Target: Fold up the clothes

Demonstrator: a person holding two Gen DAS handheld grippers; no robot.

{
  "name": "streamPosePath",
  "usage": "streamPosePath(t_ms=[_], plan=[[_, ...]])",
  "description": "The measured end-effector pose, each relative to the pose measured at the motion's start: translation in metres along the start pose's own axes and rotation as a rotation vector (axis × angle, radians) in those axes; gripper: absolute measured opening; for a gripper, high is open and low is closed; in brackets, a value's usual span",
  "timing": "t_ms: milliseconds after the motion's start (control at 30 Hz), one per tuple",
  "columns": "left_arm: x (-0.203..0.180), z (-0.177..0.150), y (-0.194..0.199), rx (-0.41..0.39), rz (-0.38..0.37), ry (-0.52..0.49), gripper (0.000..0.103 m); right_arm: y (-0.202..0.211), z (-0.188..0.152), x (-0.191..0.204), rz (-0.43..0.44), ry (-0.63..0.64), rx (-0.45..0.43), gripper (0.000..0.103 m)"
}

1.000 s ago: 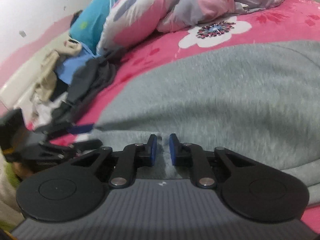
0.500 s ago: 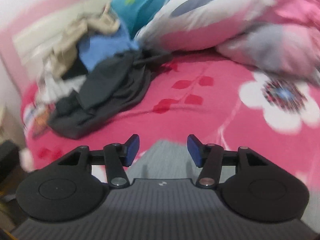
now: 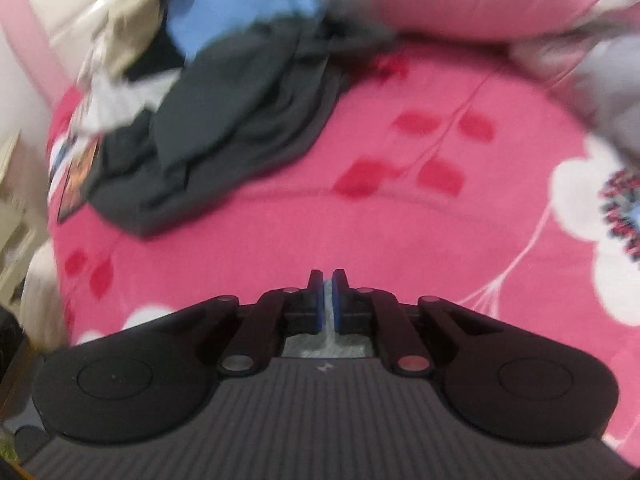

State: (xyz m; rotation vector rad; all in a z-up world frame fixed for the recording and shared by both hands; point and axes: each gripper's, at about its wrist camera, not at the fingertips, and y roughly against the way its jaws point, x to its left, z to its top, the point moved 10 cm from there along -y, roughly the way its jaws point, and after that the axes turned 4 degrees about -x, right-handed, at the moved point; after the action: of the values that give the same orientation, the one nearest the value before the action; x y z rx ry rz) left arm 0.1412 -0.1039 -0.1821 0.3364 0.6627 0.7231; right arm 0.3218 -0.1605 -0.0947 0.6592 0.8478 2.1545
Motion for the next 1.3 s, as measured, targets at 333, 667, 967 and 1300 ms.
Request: streamPosePath(t_ms=[333, 667, 967, 1300], plan=[[-0.001, -0.004, -0.003, 0.010, 0.001, -0.022, 0.042, 0.009, 0.006, -0.054, -0.116, -0.233, -0.283, 0.000], [0.015, 0.009, 0.017, -0.011, -0.120, 0.135, 0.064, 0.105, -0.002, -0.060, -0.223, -0.311, -0.485, 0.054], [0.040, 0.029, -0.027, 0.106, -0.155, 0.361, 0.051, 0.223, -0.153, -0.021, -0.381, -0.550, -0.638, 0.096], [0.036, 0.023, -0.019, 0.126, -0.086, 0.429, 0.009, 0.249, -0.321, -0.046, -0.553, -1.070, -0.705, 0.102]])
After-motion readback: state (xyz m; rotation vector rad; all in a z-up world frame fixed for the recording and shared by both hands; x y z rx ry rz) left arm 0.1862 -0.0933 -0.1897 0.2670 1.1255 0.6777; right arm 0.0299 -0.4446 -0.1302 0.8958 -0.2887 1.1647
